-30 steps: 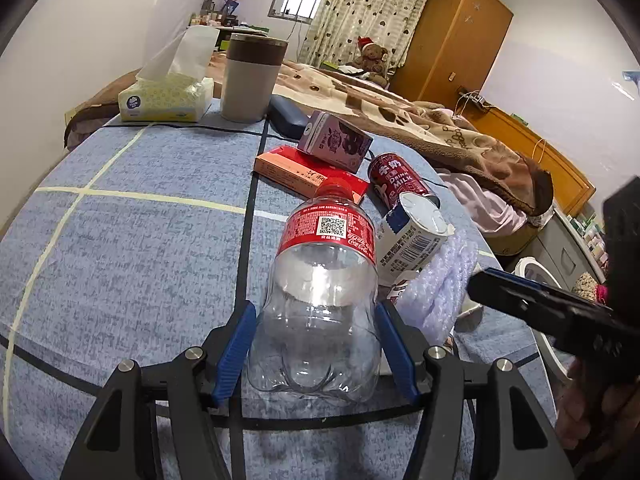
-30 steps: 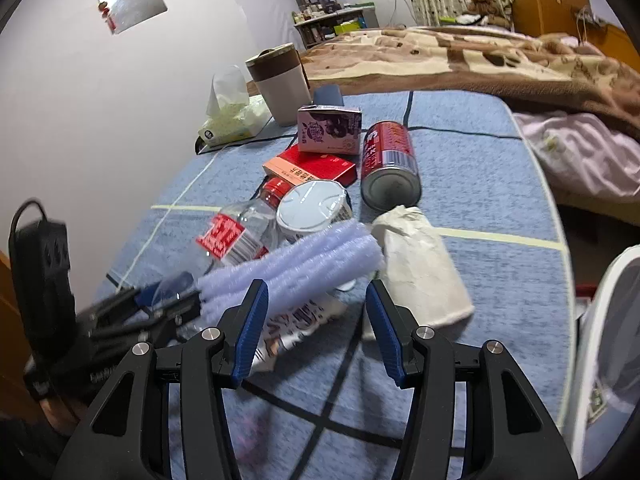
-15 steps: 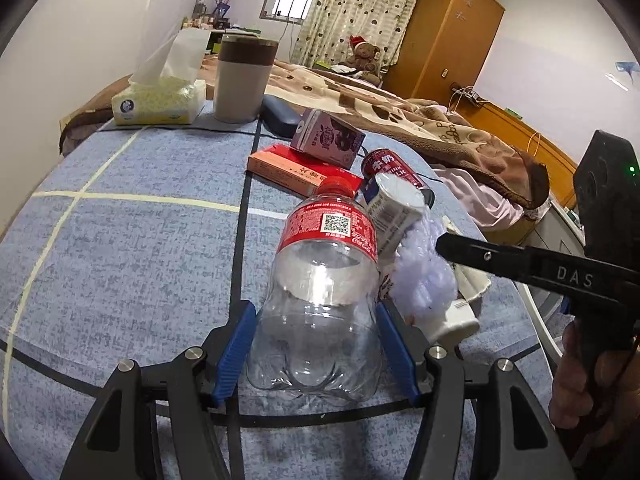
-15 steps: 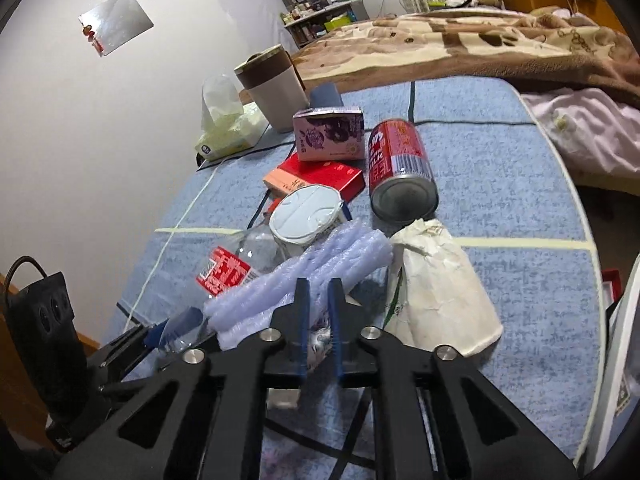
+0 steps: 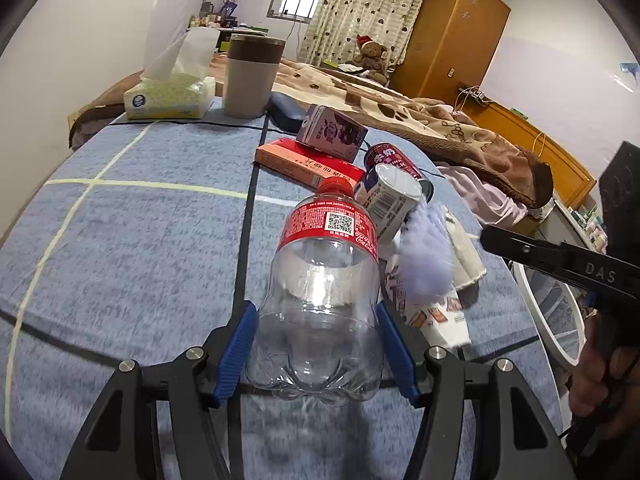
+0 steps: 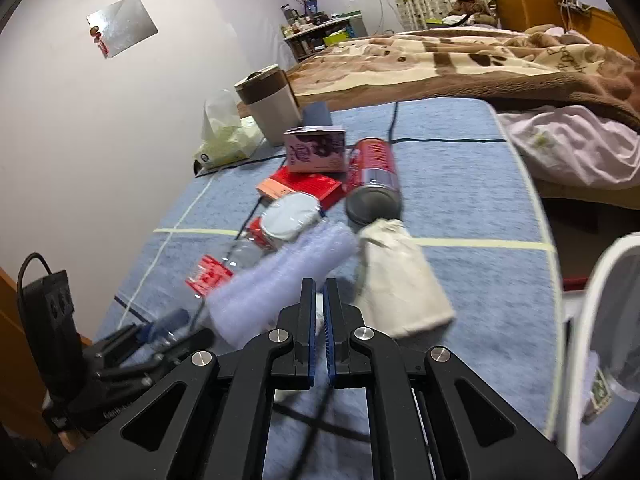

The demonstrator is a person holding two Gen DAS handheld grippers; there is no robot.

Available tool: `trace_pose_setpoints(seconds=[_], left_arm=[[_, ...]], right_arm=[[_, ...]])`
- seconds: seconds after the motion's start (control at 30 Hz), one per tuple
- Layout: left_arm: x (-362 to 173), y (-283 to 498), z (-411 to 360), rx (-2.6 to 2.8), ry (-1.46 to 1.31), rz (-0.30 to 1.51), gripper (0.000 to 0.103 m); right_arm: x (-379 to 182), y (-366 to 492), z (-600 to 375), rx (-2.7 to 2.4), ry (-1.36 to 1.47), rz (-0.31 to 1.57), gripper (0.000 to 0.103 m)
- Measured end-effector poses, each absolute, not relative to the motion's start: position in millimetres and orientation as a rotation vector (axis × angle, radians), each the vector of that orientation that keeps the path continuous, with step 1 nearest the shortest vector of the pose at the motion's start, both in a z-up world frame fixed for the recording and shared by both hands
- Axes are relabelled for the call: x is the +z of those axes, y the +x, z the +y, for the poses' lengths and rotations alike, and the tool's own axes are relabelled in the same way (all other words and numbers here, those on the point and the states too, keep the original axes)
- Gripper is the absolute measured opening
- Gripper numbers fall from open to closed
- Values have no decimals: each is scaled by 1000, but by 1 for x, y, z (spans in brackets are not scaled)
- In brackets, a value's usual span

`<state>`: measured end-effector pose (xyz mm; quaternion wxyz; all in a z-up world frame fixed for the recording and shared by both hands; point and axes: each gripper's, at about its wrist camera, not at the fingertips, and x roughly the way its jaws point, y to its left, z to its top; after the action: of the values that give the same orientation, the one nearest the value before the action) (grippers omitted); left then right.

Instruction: Collect trash

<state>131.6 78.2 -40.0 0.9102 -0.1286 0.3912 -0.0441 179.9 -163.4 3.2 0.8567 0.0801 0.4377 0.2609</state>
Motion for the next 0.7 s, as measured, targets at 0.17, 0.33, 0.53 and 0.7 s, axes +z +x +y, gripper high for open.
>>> trace_pose_setpoints(seconds=[0.17,0.33,0.53,0.7], left_arm=[[-38,117,78,-62,-259,804,62],[-34,105,87,-19,-256,789,62],[-37,105,100,5,-261,787,62],[-41,108,104,-14,-257,783,62]], right_arm=[[2,178,-174,567,256,949,4],[-2,185,-165,573,317,978,39],[-10,198,-145,605,354,1007,54],[-21,213,-130,587,359,1043,54]])
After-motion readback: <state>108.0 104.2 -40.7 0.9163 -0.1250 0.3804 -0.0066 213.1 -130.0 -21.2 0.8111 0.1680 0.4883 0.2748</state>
